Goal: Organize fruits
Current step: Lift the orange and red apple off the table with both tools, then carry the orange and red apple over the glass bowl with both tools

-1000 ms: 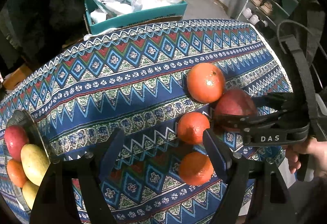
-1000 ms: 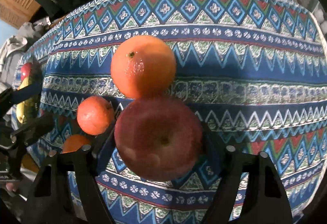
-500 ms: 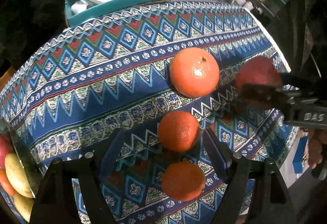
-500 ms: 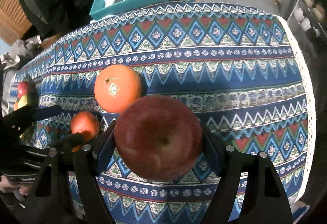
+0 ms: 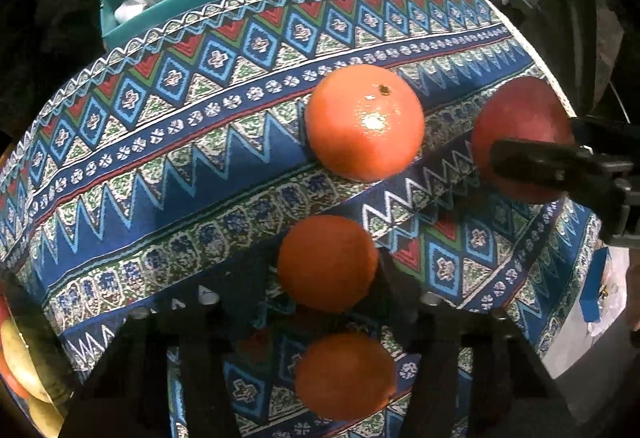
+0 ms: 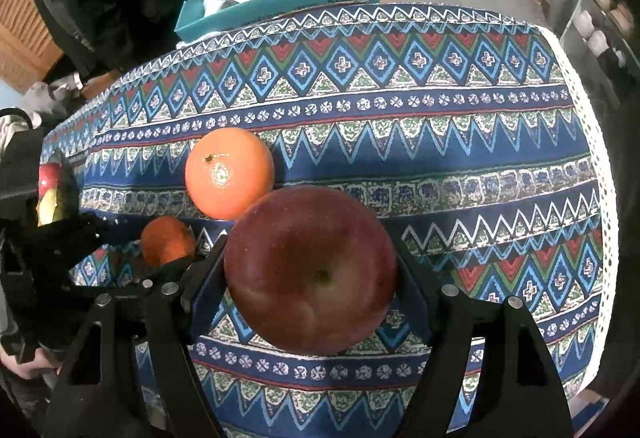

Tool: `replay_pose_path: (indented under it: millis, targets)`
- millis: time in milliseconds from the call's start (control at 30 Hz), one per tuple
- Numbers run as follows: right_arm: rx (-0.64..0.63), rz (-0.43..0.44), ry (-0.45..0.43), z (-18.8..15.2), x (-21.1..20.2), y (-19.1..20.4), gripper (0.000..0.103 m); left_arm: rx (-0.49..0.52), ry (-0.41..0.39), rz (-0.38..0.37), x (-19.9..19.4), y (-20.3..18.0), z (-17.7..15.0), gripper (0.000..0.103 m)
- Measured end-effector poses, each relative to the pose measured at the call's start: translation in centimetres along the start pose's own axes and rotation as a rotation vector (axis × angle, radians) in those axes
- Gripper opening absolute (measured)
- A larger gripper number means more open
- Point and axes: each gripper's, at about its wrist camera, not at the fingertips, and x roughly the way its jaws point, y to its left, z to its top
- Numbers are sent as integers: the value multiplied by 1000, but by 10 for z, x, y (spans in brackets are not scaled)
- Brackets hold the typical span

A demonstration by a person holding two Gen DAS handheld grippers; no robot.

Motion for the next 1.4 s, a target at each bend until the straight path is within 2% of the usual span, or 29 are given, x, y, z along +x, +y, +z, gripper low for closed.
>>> replay_pose_path:
  millis: [133,233,533,867,1400]
  targets:
    - [-14,-7,-8,0,0,4,76,22,-20,20,-2,-1,-1,47]
    - [-23,-18,-26,1,-3,6,76,5,-27,8,-5,2,-2,46]
    - [-35,-6,-66,7,-17,12,76,-13,-93,2,-37,7,0,46]
    - [-56,32,-140,16,-50,31,76,-47,-161,5,-76,13,-4,46]
    - [-161,87,-269,19,-107,81,76,-73,-296,23,-149,23,-21,46]
